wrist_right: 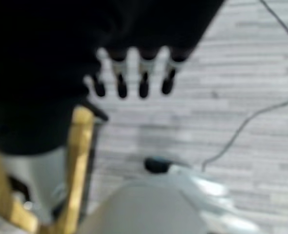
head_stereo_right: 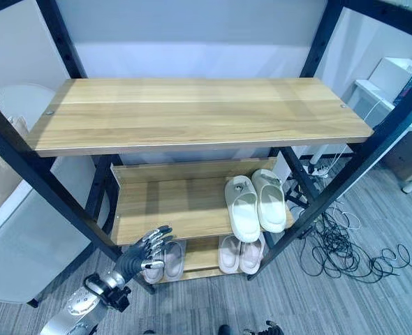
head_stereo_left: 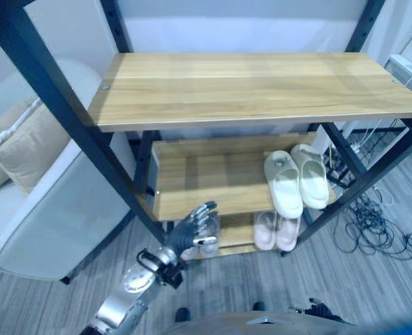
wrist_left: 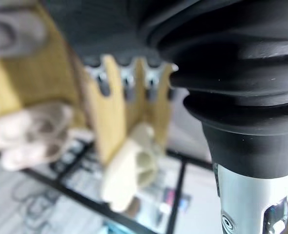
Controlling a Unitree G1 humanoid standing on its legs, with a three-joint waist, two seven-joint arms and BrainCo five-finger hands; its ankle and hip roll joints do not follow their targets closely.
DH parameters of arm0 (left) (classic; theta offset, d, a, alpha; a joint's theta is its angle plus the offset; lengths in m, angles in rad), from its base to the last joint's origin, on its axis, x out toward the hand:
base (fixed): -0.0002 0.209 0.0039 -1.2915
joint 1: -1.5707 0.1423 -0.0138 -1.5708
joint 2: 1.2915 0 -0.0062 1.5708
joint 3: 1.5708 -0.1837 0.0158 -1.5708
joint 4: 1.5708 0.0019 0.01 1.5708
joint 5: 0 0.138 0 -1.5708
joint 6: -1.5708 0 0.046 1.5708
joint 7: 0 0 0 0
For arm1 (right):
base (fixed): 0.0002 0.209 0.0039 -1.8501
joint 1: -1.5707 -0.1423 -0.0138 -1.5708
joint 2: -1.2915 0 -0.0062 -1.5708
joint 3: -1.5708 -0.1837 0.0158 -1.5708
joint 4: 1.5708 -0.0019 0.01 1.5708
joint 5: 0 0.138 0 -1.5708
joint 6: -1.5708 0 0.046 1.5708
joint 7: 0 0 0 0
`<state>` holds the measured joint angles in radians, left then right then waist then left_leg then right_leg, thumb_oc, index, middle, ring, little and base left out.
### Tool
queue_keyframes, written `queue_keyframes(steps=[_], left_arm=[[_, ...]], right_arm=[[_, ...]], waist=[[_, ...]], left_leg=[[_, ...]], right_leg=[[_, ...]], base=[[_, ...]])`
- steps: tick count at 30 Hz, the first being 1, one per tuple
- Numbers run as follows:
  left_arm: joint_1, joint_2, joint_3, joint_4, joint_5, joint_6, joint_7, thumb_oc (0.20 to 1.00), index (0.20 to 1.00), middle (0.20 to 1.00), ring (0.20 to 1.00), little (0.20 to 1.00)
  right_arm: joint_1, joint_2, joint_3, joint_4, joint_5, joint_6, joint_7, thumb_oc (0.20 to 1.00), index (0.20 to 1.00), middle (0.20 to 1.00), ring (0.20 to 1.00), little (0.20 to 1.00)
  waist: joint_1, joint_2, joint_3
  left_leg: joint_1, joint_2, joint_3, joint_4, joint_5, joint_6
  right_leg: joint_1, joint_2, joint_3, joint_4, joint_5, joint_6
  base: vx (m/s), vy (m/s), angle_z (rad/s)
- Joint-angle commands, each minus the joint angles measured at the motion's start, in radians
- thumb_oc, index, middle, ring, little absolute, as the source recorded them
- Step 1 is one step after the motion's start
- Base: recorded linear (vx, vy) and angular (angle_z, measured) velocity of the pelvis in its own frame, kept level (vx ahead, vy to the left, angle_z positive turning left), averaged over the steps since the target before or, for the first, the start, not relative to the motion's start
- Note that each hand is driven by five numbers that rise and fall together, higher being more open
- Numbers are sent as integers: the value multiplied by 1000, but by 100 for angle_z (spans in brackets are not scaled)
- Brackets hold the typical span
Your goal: Arrange the slippers neatly on the shoe rack.
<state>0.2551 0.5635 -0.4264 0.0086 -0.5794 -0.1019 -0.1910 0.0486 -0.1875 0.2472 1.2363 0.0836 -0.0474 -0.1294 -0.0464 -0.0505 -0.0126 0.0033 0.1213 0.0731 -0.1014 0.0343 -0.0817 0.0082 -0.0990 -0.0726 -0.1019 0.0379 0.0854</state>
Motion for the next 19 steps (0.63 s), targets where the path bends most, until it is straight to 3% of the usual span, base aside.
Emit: queue_keyframes(steps=[1, 12, 19], left_arm=[[-39, -3, 40, 28, -7, -20, -10, 1000, 1000, 1000, 1000, 1000], [-32, -100, 191, 474, 154, -28, 94, 1000, 1000, 1000, 1000, 1000], [-178, -148, 318, 1095, 549, -29, 296, 1000, 1000, 1000, 1000, 1000]], right_arm=[[-24, -6, 5, 68, -26, 3, 9, 1000, 1000, 1000, 1000, 1000], [-8, -13, -18, 62, -9, 10, 29, 1000, 1000, 1000, 1000, 1000], [-11, -37, -42, 63, 13, -2, 34, 1000, 1000, 1000, 1000, 1000]], waist=[[14, 28, -34], [15, 12, -38], [2, 6, -37]], left_leg=[[-11, 2, -58, 14, -28, 4], [-11, -14, -55, 14, -28, 14], [1, -20, -49, 14, -30, 15]], right_leg=[[-20, 16, -59, 24, -17, 56], [-25, 4, -51, 16, 0, 62], [-23, 3, -42, 16, -2, 58]], base=[[0, 37, 0], [-9, 24, 1], [-2, 9, -1]])
